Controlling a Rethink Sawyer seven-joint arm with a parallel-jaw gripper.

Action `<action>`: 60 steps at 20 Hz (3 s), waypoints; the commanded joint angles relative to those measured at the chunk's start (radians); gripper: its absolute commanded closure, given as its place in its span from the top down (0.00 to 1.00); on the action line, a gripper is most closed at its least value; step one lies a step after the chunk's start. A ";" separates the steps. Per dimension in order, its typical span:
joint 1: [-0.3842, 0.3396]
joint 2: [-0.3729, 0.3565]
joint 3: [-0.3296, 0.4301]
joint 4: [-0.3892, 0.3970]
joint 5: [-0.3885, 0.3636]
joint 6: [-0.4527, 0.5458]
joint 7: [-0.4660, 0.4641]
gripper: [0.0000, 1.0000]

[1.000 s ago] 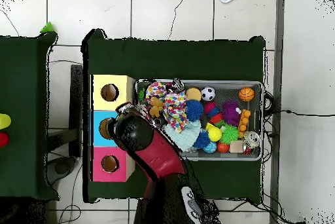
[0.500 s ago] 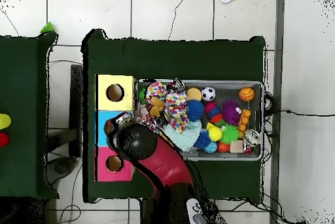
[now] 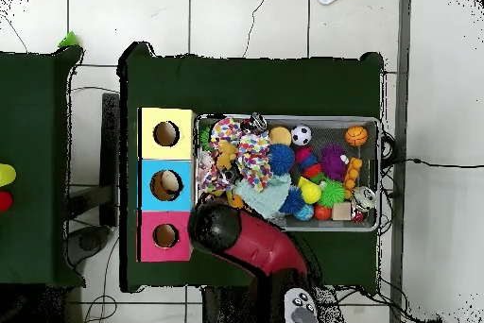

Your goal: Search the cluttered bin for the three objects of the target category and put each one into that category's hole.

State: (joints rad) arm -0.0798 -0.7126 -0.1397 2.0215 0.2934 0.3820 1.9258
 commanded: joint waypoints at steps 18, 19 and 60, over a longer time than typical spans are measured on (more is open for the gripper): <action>-0.247 0.087 0.150 -0.148 -0.570 -0.111 -0.068 1.00; -0.259 0.076 0.162 -0.142 -0.575 -0.095 -0.076 1.00; -0.466 -0.077 0.453 -0.127 -0.478 0.137 0.028 1.00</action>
State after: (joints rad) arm -0.5576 -0.8305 0.2527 1.9259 -0.1975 0.4843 1.9258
